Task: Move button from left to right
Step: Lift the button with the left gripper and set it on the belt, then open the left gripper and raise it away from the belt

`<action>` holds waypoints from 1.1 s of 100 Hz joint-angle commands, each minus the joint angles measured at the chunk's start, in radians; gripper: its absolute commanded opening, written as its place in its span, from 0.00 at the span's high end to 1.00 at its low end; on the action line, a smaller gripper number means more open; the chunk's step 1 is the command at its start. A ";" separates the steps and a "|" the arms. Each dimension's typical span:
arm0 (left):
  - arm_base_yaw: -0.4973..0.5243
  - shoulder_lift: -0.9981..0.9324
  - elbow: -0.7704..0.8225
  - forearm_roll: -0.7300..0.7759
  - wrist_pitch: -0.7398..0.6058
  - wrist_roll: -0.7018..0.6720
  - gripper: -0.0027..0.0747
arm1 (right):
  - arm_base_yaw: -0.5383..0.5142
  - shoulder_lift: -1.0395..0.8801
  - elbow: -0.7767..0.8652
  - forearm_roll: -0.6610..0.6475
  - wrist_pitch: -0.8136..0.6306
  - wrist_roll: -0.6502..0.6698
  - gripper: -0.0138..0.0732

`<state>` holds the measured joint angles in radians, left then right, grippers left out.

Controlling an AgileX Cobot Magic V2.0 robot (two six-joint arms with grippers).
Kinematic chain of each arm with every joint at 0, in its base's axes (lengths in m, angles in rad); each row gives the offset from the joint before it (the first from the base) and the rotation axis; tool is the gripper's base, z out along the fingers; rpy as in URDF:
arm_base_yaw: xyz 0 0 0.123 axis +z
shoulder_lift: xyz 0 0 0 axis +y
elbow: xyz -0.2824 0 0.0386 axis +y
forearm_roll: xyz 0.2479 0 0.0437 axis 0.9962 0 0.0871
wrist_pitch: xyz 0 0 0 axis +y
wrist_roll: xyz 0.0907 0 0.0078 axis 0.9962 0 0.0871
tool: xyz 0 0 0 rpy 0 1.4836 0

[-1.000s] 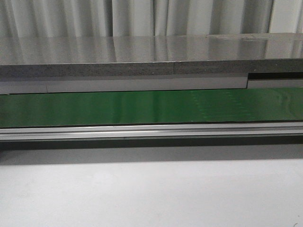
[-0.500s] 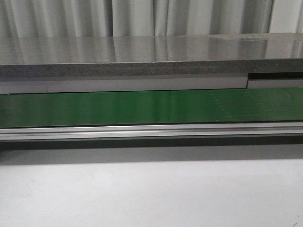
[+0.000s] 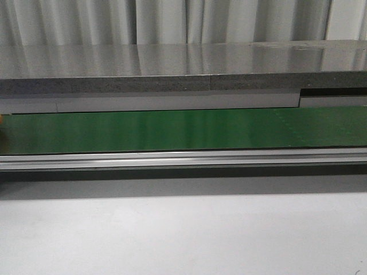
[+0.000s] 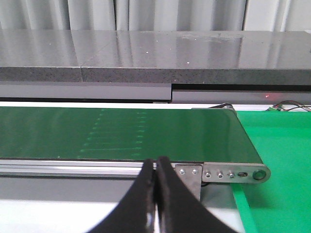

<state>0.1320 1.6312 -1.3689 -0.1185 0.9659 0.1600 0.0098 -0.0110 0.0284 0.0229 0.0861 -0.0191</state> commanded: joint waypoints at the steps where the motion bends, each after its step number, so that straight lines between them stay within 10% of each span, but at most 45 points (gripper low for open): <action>1: -0.006 -0.095 -0.031 -0.026 -0.023 0.003 0.11 | -0.001 -0.003 -0.018 -0.008 -0.074 -0.001 0.92; 110: -0.121 -1.179 0.940 -0.077 -0.727 0.019 0.11 | -0.001 -0.003 -0.018 -0.008 -0.074 -0.001 0.92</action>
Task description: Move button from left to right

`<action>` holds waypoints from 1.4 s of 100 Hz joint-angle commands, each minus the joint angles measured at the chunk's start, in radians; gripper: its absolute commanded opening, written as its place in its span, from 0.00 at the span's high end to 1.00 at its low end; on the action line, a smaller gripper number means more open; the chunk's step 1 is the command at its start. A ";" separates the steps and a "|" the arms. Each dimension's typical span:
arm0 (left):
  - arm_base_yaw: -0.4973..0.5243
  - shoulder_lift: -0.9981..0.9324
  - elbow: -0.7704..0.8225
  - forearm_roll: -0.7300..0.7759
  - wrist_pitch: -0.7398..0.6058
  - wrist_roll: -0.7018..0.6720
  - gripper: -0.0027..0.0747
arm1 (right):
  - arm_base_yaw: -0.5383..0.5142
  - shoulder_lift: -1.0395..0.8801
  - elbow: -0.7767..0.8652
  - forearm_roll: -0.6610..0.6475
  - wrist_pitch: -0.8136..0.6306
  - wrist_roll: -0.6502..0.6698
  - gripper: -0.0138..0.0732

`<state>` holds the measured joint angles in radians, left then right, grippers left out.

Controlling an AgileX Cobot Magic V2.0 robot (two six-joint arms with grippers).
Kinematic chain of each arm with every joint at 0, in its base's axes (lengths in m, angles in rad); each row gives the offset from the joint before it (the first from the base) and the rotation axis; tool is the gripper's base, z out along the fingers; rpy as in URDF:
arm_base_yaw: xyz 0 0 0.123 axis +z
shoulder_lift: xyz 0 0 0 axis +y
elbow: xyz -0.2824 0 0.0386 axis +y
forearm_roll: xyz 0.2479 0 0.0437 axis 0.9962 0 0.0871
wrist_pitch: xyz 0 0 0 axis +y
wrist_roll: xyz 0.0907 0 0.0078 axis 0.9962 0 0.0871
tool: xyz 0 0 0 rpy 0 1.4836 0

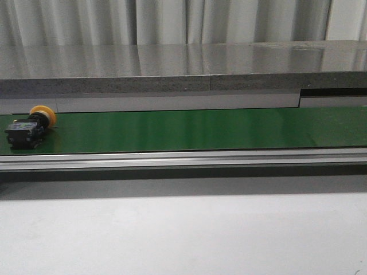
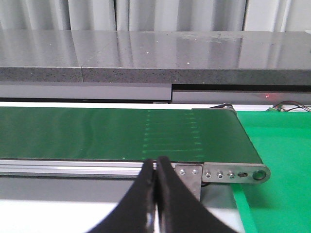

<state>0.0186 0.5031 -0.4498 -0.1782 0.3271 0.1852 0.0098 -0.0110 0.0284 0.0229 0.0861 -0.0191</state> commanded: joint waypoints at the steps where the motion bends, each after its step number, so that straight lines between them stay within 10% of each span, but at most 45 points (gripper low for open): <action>1: -0.007 -0.055 0.028 -0.017 -0.088 -0.006 0.11 | -0.001 -0.003 -0.018 -0.008 -0.074 -0.001 0.92; 43: -0.007 -0.132 0.060 -0.021 -0.120 -0.006 0.17 | -0.001 -0.003 -0.018 -0.008 -0.074 -0.001 0.92; 79: -0.007 -0.132 0.060 -0.021 -0.114 -0.006 0.99 | -0.001 -0.003 -0.018 -0.008 -0.074 -0.001 0.92; 140: -0.007 -0.132 0.060 -0.021 -0.114 -0.006 0.99 | -0.001 -0.002 -0.027 -0.008 -0.155 -0.001 0.92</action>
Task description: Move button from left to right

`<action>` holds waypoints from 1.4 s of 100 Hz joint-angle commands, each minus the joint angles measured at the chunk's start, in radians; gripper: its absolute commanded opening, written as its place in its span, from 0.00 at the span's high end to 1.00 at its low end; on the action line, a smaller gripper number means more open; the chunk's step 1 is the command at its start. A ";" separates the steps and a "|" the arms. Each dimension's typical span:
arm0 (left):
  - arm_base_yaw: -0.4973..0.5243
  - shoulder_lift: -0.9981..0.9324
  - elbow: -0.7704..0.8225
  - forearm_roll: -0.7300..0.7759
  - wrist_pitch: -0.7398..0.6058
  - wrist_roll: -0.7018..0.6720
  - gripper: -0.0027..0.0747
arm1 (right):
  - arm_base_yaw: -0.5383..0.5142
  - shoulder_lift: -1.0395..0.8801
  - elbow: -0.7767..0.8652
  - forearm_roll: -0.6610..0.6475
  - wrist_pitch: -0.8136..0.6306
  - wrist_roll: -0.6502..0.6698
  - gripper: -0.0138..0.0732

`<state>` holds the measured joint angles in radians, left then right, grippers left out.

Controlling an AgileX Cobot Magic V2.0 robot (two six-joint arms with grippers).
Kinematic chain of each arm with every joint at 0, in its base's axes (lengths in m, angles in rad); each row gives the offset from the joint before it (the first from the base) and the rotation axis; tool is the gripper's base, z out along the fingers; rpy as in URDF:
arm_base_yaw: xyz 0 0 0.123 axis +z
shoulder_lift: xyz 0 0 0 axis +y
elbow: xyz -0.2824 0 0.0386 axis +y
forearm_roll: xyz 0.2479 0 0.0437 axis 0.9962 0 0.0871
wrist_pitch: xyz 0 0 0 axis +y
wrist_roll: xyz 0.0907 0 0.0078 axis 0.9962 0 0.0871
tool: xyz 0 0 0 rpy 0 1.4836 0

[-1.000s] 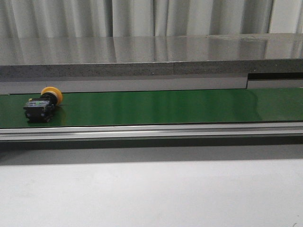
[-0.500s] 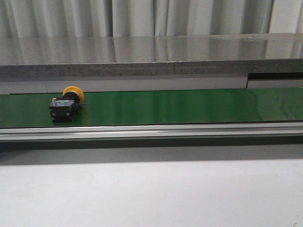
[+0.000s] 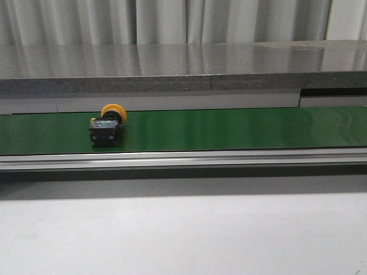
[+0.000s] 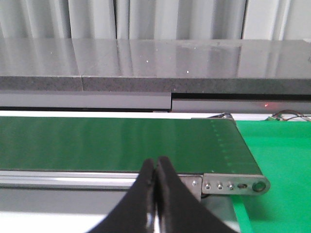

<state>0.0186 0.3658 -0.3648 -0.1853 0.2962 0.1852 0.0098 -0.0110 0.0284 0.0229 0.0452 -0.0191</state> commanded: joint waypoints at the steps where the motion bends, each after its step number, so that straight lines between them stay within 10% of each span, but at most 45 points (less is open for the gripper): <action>1: -0.007 0.005 -0.025 -0.014 -0.083 -0.006 0.99 | -0.001 -0.001 -0.031 -0.007 -0.114 -0.001 0.92; 83: -0.007 0.005 -0.025 -0.014 -0.083 -0.006 0.99 | -0.001 0.654 -0.758 0.066 0.676 -0.005 0.92; 127: -0.007 0.005 -0.025 -0.014 -0.083 -0.006 0.99 | -0.001 0.875 -0.812 0.106 0.702 -0.005 0.90; 140: -0.007 0.005 -0.025 -0.014 -0.083 -0.006 0.99 | -0.001 0.875 -0.812 0.106 0.700 -0.005 0.71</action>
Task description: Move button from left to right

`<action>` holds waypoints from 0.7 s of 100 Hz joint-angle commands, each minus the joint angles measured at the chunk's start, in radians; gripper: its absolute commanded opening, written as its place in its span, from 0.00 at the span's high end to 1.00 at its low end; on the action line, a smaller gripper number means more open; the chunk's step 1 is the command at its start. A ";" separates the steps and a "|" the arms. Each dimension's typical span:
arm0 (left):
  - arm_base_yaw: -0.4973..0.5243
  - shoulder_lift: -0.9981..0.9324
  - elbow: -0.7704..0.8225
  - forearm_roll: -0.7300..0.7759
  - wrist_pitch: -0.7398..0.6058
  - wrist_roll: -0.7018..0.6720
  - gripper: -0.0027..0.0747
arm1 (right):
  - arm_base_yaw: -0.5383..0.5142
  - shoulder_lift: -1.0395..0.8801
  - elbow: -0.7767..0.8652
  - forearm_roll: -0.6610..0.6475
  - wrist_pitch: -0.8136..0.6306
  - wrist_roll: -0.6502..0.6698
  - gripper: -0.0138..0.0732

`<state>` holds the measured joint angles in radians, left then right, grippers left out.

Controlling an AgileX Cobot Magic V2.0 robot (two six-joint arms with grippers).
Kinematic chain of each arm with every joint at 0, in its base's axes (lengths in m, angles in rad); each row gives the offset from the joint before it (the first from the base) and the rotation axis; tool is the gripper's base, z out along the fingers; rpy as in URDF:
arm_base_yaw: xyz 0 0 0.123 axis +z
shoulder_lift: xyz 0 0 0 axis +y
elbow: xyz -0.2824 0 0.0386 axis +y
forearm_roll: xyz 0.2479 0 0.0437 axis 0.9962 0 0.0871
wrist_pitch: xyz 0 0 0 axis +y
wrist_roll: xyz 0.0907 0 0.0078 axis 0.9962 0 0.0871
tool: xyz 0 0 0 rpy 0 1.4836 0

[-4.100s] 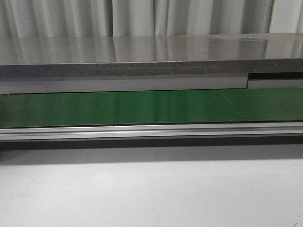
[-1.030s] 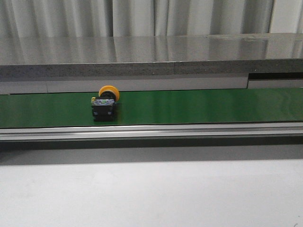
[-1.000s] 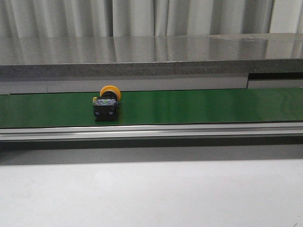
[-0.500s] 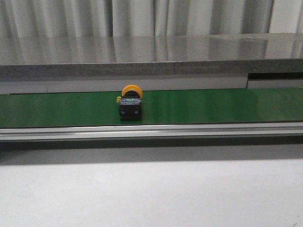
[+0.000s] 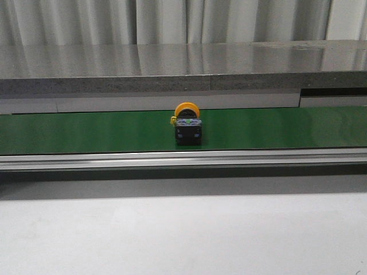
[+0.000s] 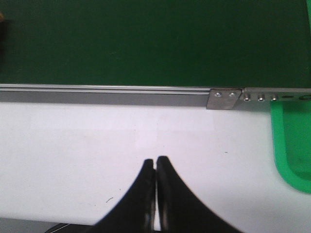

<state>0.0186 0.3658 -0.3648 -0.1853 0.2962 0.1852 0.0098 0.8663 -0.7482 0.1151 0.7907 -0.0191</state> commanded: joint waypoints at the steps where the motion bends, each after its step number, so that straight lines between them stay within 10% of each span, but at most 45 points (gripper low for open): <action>1: -0.007 0.005 -0.025 -0.014 -0.083 -0.006 0.99 | -0.001 -0.001 -0.035 0.014 -0.045 -0.005 0.70; 25: -0.007 0.005 -0.025 -0.014 -0.083 -0.006 0.99 | -0.001 -0.001 -0.035 0.039 -0.076 -0.004 0.18; 70: -0.007 0.005 -0.025 -0.014 -0.083 -0.006 0.99 | 0.000 0.131 -0.140 0.207 -0.097 -0.158 0.16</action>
<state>0.0186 0.3658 -0.3648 -0.1853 0.2962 0.1852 0.0098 0.9622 -0.8213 0.2898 0.7470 -0.1350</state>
